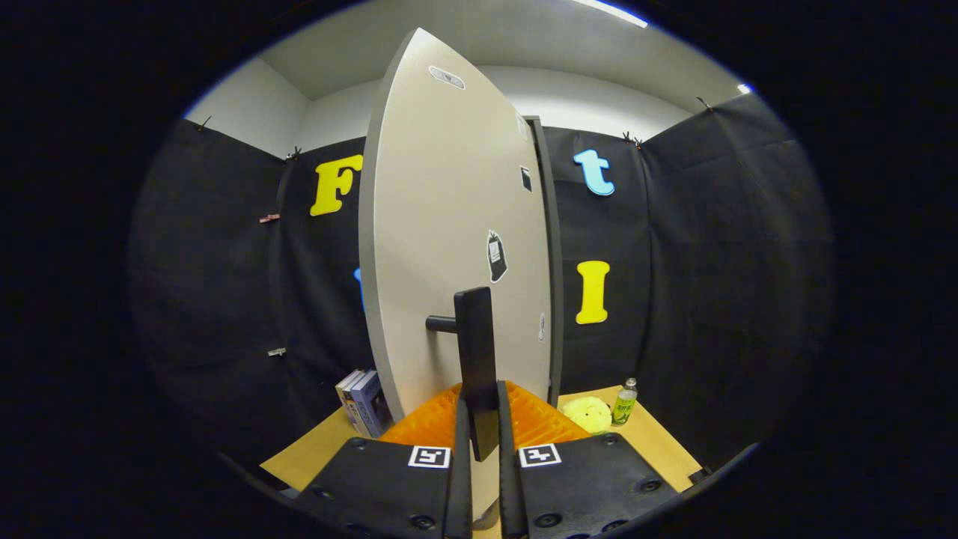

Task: Open the shoe cabinet door, grab the shoes and put them into the shoe cabinet, then close the shoe cabinet door.

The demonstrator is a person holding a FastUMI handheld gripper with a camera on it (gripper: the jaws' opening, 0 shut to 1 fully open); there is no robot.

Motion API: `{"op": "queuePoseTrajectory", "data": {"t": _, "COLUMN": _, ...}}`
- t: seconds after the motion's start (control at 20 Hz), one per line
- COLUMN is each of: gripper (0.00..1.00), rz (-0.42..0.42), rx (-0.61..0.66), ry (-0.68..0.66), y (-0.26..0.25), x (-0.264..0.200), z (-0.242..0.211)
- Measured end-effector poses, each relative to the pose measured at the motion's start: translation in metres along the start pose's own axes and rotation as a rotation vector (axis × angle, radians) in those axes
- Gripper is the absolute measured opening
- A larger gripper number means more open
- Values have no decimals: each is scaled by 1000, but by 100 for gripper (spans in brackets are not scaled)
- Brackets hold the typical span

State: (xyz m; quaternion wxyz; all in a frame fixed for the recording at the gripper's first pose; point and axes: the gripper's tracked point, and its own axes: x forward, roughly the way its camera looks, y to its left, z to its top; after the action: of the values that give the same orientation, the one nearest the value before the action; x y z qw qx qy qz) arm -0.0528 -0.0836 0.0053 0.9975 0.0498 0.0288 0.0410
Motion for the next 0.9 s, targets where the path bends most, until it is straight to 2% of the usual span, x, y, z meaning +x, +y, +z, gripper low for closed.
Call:
{"op": "queuePoseTrajectory", "data": {"t": 0.5, "gripper": 16, "rz": -17, "rx": 11, "ry": 0, "y": -59, "x": 6, "z": 10}}
{"op": "queuePoseTrajectory", "data": {"t": 0.6, "gripper": 13, "rz": -33, "rx": 23, "ry": -11, "y": -78, "x": 6, "z": 11}}
{"op": "queuePoseTrajectory", "data": {"t": 0.75, "gripper": 13, "rz": -77, "rx": 10, "ry": -24, "y": -108, "x": 1, "z": 13}}
{"op": "queuePoseTrajectory", "data": {"t": 0.9, "gripper": 13, "rz": -67, "rx": 24, "ry": -14, "y": -114, "x": -3, "z": 13}}
